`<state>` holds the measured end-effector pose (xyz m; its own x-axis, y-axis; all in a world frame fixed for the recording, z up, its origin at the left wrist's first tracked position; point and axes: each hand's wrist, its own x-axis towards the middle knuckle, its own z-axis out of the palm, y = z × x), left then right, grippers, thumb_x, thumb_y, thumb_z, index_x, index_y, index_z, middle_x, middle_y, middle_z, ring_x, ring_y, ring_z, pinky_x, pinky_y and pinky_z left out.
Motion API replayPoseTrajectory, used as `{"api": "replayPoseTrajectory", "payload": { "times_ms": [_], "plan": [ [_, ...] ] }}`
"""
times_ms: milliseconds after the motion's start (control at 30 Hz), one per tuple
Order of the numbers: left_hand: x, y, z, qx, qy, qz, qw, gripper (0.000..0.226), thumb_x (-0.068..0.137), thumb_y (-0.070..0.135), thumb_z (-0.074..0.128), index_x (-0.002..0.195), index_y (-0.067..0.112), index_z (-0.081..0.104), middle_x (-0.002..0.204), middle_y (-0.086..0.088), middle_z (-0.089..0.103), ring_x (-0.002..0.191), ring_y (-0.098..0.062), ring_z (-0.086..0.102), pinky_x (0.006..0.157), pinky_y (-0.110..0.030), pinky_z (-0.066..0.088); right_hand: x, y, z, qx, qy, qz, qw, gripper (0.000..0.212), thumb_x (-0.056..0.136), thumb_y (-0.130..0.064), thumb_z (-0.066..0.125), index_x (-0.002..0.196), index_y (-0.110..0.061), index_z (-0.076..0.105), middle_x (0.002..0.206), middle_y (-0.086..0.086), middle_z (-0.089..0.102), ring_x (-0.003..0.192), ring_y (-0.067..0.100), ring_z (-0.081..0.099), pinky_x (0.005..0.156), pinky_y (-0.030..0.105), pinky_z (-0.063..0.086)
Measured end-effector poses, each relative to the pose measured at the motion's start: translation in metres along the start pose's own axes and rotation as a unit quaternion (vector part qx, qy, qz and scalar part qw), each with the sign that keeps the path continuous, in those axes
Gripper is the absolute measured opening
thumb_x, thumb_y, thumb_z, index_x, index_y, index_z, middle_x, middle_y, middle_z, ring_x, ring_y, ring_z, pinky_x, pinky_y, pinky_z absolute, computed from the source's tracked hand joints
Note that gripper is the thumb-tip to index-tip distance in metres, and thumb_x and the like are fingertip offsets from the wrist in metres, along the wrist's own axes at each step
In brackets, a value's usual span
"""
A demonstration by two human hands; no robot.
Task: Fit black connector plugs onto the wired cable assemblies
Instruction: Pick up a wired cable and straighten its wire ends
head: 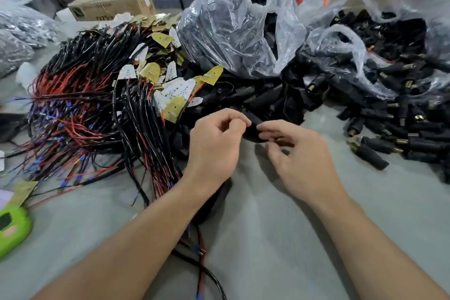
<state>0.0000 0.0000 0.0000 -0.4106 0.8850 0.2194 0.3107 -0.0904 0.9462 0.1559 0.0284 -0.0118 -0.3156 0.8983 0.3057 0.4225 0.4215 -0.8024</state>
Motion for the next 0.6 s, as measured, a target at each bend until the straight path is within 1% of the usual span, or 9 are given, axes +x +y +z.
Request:
{"api": "replayPoseTrajectory", "payload": {
  "times_ms": [67,100,167,300,367,433,467,533,600],
  "plan": [
    [-0.001,-0.002,0.002,0.077,-0.010,0.014,0.997,0.020,0.081,0.023,0.058,0.078,0.034,0.074,0.058,0.010,0.064,0.047,-0.002,0.048,0.047,-0.013,0.035,0.002,0.001,0.000,-0.013,0.005,0.007,1.000,0.042,0.088,-0.002,0.063,0.111,-0.036,0.073,0.101,-0.023,0.074,0.098,-0.009,0.066,0.091,0.010,0.049],
    [-0.001,-0.004,0.003,0.094,-0.016,0.010,0.995,0.018,0.079,0.024,0.059,0.078,0.034,0.073,0.060,0.013,0.064,0.050,-0.001,0.051,0.050,-0.010,0.037,0.002,0.002,0.000,-0.020,0.008,0.009,1.000,0.044,0.088,-0.003,0.062,0.112,-0.037,0.073,0.102,-0.023,0.073,0.099,-0.008,0.066,0.091,0.009,0.048],
    [0.000,-0.007,0.004,0.111,-0.023,0.002,0.994,0.016,0.079,0.024,0.060,0.079,0.035,0.072,0.062,0.015,0.063,0.053,0.000,0.053,0.054,-0.008,0.039,0.001,0.002,0.000,-0.019,0.002,0.005,1.000,0.046,0.087,-0.002,0.061,0.114,-0.037,0.073,0.105,-0.023,0.073,0.100,-0.005,0.066,0.092,0.013,0.049],
    [0.004,-0.011,0.001,0.115,-0.034,-0.026,0.992,0.013,0.079,0.021,0.063,0.077,0.033,0.068,0.059,0.016,0.061,0.052,0.000,0.051,0.053,-0.010,0.038,-0.005,-0.006,0.005,-0.037,-0.003,-0.026,0.999,0.044,0.085,-0.005,0.060,0.116,-0.034,0.073,0.106,-0.028,0.068,0.104,0.002,0.064,0.094,0.023,0.051],
    [0.005,-0.011,0.001,0.105,-0.043,-0.041,0.993,0.009,0.075,0.025,0.061,0.076,0.032,0.067,0.057,0.015,0.060,0.051,-0.001,0.049,0.052,-0.012,0.037,-0.006,-0.007,0.007,-0.058,0.007,-0.038,0.998,0.045,0.083,-0.002,0.062,0.116,-0.030,0.073,0.107,-0.027,0.065,0.107,0.002,0.061,0.096,0.017,0.046],
    [0.007,-0.012,0.002,0.090,-0.056,-0.052,0.993,0.010,0.071,0.028,0.059,0.077,0.032,0.067,0.057,0.014,0.060,0.050,-0.001,0.048,0.051,-0.013,0.037,-0.004,-0.004,0.010,-0.076,0.008,-0.020,0.997,0.046,0.083,0.000,0.064,0.119,-0.028,0.072,0.113,-0.021,0.065,0.109,0.003,0.058,0.095,0.006,0.038],
    [0.008,-0.013,0.002,0.081,-0.063,-0.055,0.993,0.012,0.071,0.029,0.059,0.079,0.032,0.067,0.058,0.013,0.060,0.050,-0.001,0.048,0.051,-0.014,0.037,-0.003,-0.002,0.010,-0.086,0.010,-0.004,0.996,0.048,0.083,-0.002,0.065,0.123,-0.028,0.070,0.116,-0.018,0.065,0.112,0.004,0.056,0.093,0.004,0.035],
    [0.009,-0.013,0.002,0.069,-0.068,-0.060,0.994,0.014,0.070,0.028,0.059,0.081,0.032,0.068,0.060,0.012,0.061,0.051,-0.003,0.048,0.052,-0.014,0.039,-0.003,0.001,0.010,-0.109,0.005,0.034,0.993,0.054,0.085,-0.008,0.065,0.134,-0.030,0.063,0.126,-0.015,0.063,0.120,0.007,0.052,0.092,0.006,0.031],
    [0.008,-0.012,0.000,0.047,-0.071,-0.063,0.994,0.015,0.071,0.026,0.060,0.082,0.032,0.068,0.060,0.010,0.061,0.052,-0.005,0.049,0.053,-0.017,0.040,-0.004,0.004,0.008,-0.132,-0.001,0.051,0.990,0.060,0.086,-0.012,0.066,0.142,-0.030,0.056,0.136,-0.012,0.060,0.128,0.009,0.047,0.096,0.011,0.028]
  ]
}}
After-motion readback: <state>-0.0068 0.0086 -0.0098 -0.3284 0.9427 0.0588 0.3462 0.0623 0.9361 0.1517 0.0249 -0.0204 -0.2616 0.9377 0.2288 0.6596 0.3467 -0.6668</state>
